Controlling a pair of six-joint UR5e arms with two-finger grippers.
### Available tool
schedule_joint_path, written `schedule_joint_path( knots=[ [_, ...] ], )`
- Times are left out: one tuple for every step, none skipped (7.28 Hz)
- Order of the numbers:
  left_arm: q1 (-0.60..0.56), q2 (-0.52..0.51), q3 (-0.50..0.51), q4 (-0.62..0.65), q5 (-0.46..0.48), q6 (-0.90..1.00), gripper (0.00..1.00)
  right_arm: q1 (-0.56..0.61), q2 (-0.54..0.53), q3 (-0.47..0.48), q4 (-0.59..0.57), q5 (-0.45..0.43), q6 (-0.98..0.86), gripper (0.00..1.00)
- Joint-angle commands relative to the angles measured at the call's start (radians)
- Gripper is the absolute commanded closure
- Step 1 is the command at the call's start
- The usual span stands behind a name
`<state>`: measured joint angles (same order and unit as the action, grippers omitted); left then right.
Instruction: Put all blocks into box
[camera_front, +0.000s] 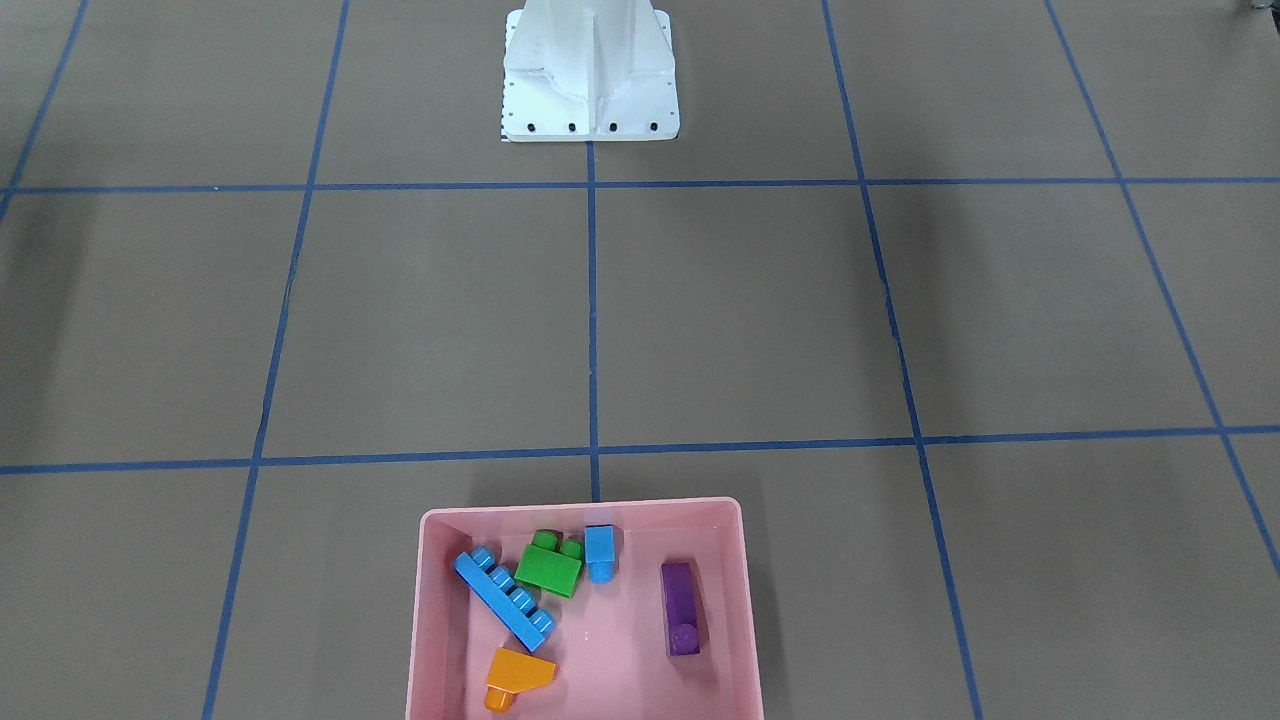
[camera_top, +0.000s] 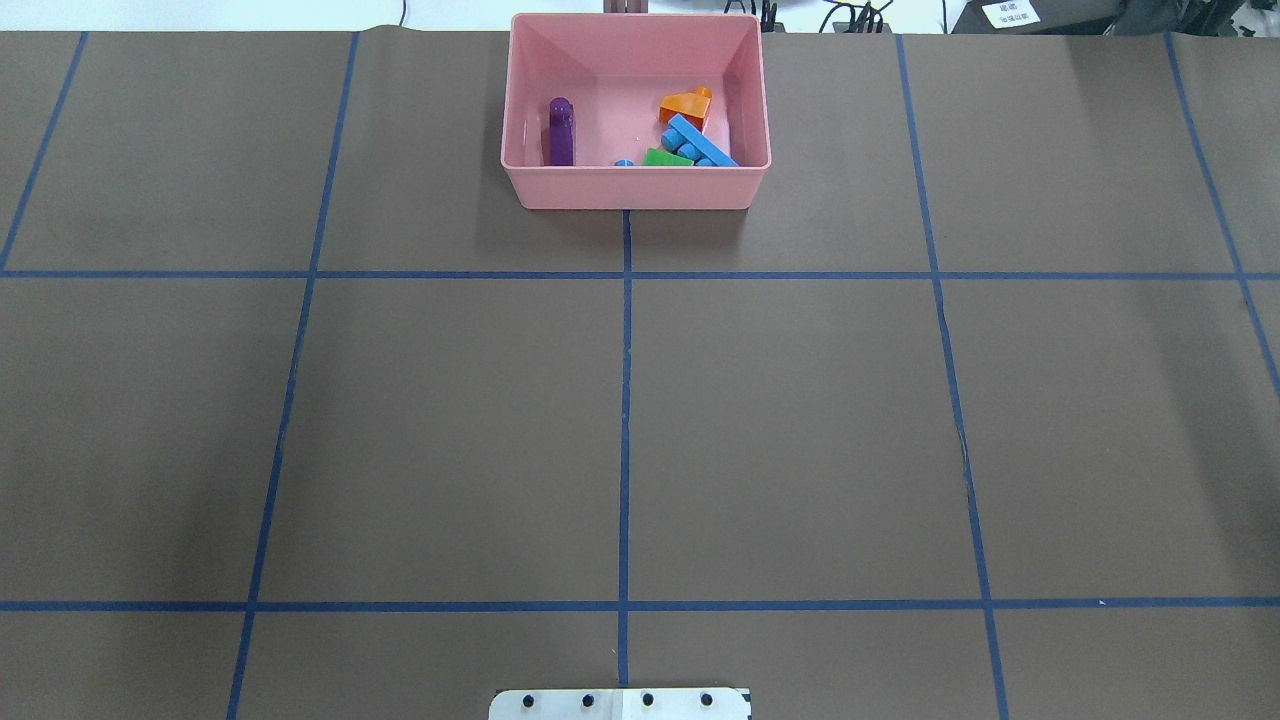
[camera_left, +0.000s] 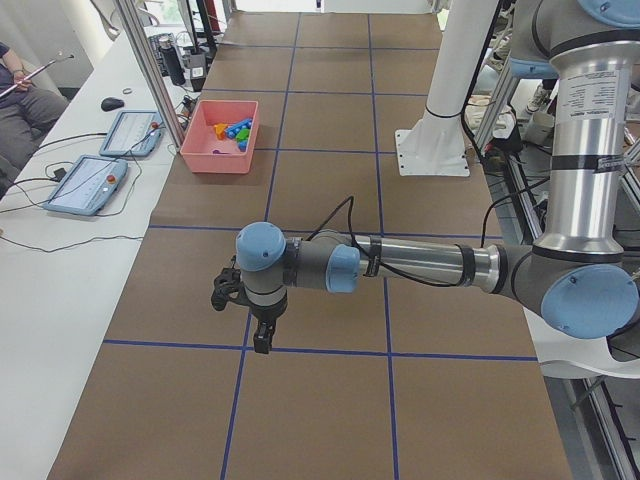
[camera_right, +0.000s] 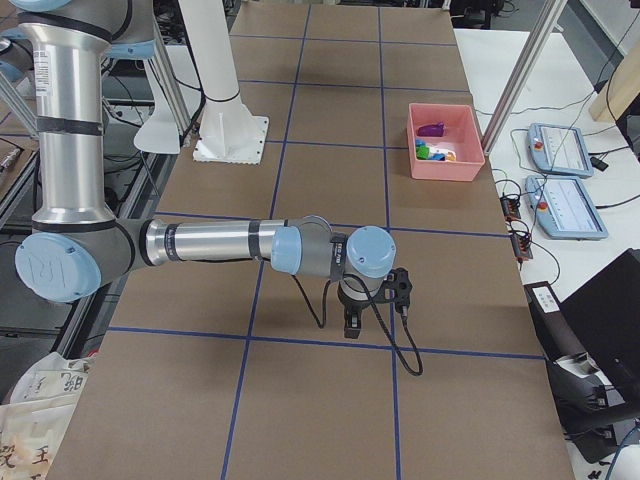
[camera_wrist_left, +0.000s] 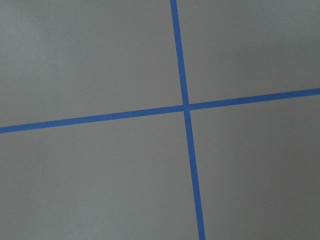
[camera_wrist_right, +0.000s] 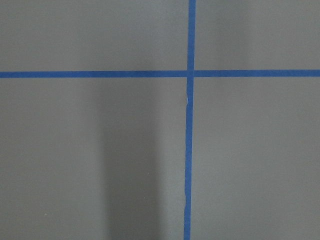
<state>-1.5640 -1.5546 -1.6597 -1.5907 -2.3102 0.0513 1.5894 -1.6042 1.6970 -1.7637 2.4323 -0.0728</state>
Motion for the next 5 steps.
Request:
schedule_joint_path(
  knots=[
    [0.001,-0.001,0.001,0.0,0.001,-0.001,0.0,0.003,-0.002,0.0,-0.02,-0.013,-0.001,0.0],
    [0.001,-0.002,0.001,0.0,0.002,-0.002,0.0,0.003,-0.009,-0.002,-0.013,-0.015,-0.002,0.0],
    [0.001,-0.002,0.001,0.0,0.002,-0.002,0.0,0.003,-0.01,0.0,-0.011,-0.015,-0.002,0.0],
    [0.001,-0.004,0.003,0.0,0.002,-0.002,0.0,0.003,-0.01,0.0,-0.011,-0.015,-0.002,0.0],
    [0.001,-0.004,0.004,0.0,0.002,-0.002,0.0,0.003,-0.011,0.0,-0.01,-0.013,-0.002,0.0]
  ],
)
